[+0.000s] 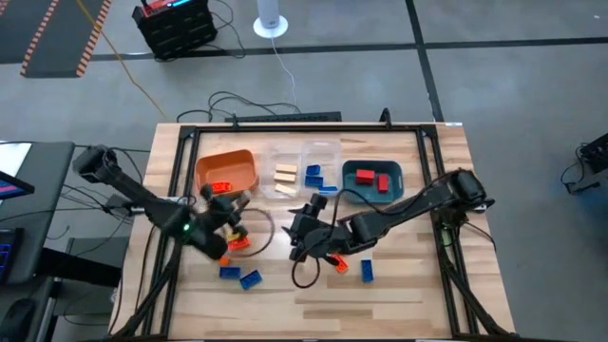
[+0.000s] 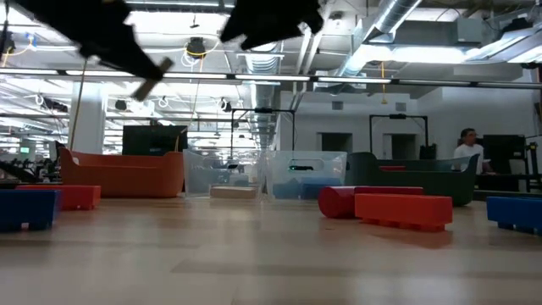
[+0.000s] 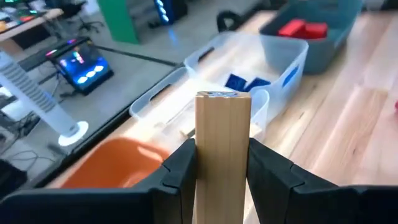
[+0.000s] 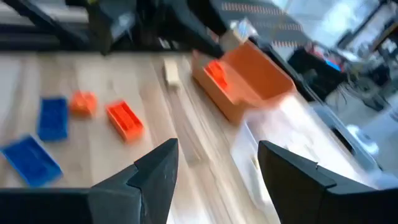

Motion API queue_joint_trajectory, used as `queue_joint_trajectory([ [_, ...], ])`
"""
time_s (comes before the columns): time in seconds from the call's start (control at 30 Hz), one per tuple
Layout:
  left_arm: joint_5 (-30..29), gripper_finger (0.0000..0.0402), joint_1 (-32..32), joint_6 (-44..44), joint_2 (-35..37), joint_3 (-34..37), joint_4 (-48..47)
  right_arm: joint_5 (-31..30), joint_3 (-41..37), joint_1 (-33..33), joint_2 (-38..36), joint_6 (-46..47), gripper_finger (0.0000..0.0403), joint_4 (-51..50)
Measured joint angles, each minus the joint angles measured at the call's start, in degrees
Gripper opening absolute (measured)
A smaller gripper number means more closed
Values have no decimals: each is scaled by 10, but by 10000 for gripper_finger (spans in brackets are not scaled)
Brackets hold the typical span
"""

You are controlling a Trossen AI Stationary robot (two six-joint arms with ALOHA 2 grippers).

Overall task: Sort blocks
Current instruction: Put the brown block into the left transparent bin

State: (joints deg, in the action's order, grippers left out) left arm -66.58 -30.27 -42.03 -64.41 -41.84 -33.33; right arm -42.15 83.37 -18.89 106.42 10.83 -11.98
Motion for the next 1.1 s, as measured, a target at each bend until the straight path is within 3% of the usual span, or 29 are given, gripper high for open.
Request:
queue_joint_trajectory([
  [0.13, 123, 109, 119, 231, 8, -7, 129, 16, 0, 6, -22, 37, 254, -57],
  [0.23, 236, 109, 214, 340, 8, -7, 210, 30, 0, 9, -28, 74, 254, -91],
  [0.3, 311, 109, 279, 368, 3, -8, 245, 36, 0, 10, -26, 94, 254, -116],
  [0.43, 403, 109, 389, 386, -23, -8, 272, 32, 0, 0, -22, 115, 254, -133],
  [0.6, 500, 109, 465, 393, -89, -8, 317, 27, 0, -13, -21, 114, 254, -127],
  [0.7, 530, 109, 486, 395, -144, -11, 357, 19, 0, -17, -21, 112, 254, -128],
  [0.87, 561, 115, 505, 392, -216, -45, 339, 18, 0, -22, -21, 112, 254, -131],
  [1.1, 563, 177, 499, 411, -268, -105, 262, 18, 0, -29, -21, 117, 254, -132],
])
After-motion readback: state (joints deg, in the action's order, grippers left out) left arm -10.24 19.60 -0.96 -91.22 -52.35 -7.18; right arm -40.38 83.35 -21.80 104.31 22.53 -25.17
